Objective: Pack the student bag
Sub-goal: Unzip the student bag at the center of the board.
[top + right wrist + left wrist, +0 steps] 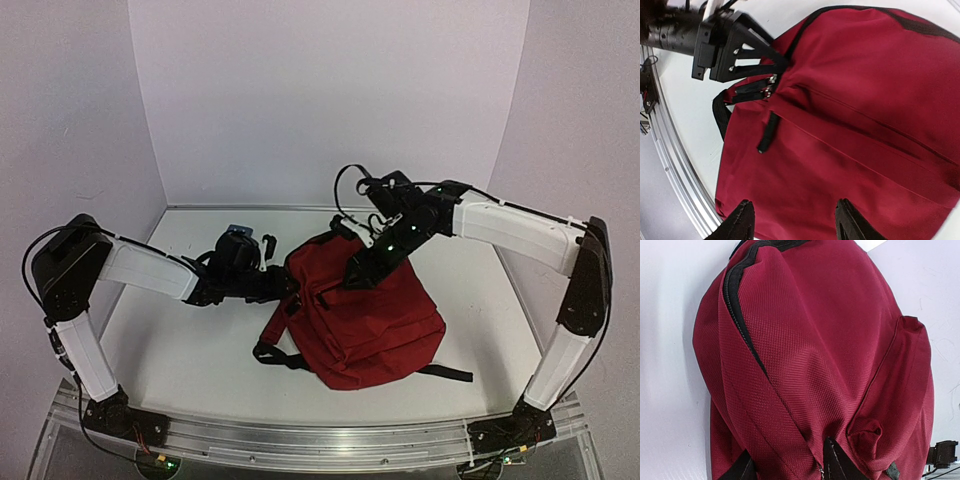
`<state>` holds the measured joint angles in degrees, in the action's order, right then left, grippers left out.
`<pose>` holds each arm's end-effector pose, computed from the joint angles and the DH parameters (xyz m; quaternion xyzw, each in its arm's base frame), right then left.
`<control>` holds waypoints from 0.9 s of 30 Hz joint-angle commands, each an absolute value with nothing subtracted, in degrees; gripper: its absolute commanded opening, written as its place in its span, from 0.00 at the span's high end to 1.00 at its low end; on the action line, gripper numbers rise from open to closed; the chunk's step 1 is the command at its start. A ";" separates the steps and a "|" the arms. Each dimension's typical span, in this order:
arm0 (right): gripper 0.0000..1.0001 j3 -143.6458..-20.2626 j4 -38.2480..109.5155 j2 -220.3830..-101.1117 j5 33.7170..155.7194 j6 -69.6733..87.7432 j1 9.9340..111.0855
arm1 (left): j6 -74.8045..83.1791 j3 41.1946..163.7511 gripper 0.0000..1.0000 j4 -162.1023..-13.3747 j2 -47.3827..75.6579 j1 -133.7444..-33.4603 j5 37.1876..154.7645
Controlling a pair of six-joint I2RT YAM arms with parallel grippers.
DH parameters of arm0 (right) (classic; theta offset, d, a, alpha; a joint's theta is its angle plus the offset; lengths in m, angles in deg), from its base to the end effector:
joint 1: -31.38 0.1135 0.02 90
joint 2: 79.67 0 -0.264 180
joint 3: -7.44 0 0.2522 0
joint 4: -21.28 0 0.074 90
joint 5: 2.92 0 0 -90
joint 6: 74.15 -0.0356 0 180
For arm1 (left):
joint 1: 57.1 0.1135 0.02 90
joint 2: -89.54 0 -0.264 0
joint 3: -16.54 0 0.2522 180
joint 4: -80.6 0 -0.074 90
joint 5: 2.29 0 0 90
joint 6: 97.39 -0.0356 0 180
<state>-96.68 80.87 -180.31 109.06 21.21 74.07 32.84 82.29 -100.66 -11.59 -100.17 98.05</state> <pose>0.2704 0.2675 0.2994 -0.4331 0.8351 0.2643 0.2127 0.2636 -0.2552 0.1654 0.0640 0.8785 -0.3696 0.2958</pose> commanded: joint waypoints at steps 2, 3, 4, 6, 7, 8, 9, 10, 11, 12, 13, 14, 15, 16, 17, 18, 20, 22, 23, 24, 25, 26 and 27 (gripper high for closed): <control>0.47 -99.49 78.13 -183.63 102.82 18.63 79.50 | 32.40 83.24 0.60 -101.82 -8.64 -100.17 97.33; 0.47 -99.79 78.04 -184.23 102.53 18.45 80.13 | 32.29 83.28 0.59 -101.67 -8.58 -100.21 97.30; 0.47 -100.11 78.02 -185.18 101.96 18.30 80.69 | 32.10 83.35 0.59 -101.52 -8.43 -100.18 97.23; 0.48 -101.06 77.99 -186.77 101.29 17.98 81.76 | 32.01 83.31 0.59 -101.30 -8.27 -100.18 97.00; 0.48 -101.55 77.95 -187.58 100.91 17.82 82.20 | 32.00 83.28 0.59 -101.28 -8.22 -100.16 96.95; 0.48 -102.04 77.86 -188.34 100.37 17.80 82.58 | 32.04 83.21 0.59 -101.28 -8.22 -100.16 96.92; 0.48 -102.48 77.80 -189.01 99.88 17.84 82.88 | 32.10 83.12 0.59 -101.28 -8.24 -100.17 96.88; 0.48 -103.00 77.77 -189.81 99.24 17.76 83.10 | 32.14 83.08 0.59 -101.31 -8.17 -100.17 96.89; 0.48 -103.52 77.75 -190.68 98.64 17.65 83.25 | 32.18 83.03 0.59 -101.36 -8.11 -100.18 96.91; 0.49 -104.03 77.75 -191.62 98.40 17.53 83.25 | 32.21 82.95 0.59 -101.45 -8.09 -100.23 96.96; 0.49 -104.49 77.75 -192.25 98.28 17.32 83.30 | 32.24 82.85 0.59 -101.50 -7.97 -100.18 96.90; 0.49 -104.78 77.71 -192.79 98.22 17.09 83.38 | 32.18 82.77 0.59 -101.46 -7.81 -100.15 96.86; 0.50 -104.95 77.74 -193.29 98.17 16.92 83.44 | 32.16 82.66 0.59 -101.43 -7.64 -100.15 96.81; 0.50 -105.12 77.75 -193.71 98.14 16.78 83.49 | 32.12 82.59 0.59 -101.39 -7.48 -100.16 96.71; 0.50 -105.32 77.75 -194.04 98.13 16.66 83.51 | 32.08 82.56 0.59 -101.34 -7.33 -100.17 96.55; 0.50 -105.51 77.75 -194.38 98.07 16.57 83.54 | 32.04 82.50 0.59 -101.28 -7.20 -100.16 96.40; 0.51 -106.08 77.71 -195.07 98.04 16.47 83.69 | 31.95 82.43 0.59 -101.29 -7.20 -100.13 96.33; 0.52 -106.47 77.74 -195.79 97.44 16.50 83.98 | 32.02 82.33 0.59 -101.29 -7.28 -100.16 96.33; 0.53 -106.55 77.75 -196.11 96.97 16.52 84.11 | 32.05 82.28 0.59 -101.28 -7.38 -100.17 96.35; 0.54 -106.57 77.75 -196.40 96.40 16.48 84.20 | 32.08 82.27 0.59 -101.30 -7.48 -100.16 96.38; 0.56 -106.50 77.75 -196.70 95.73 16.41 84.25 | 32.15 82.29 0.59 -101.36 -7.59 -100.14 96.39; 0.59 -106.43 77.75 -196.84 95.16 16.35 84.26 | 32.11 82.37 0.60 -101.34 -7.71 -100.16 96.41; 0.62 -106.37 77.74 -196.91 94.58 16.31 84.27 | 32.07 82.47 0.60 -101.28 -7.83 -100.17 96.40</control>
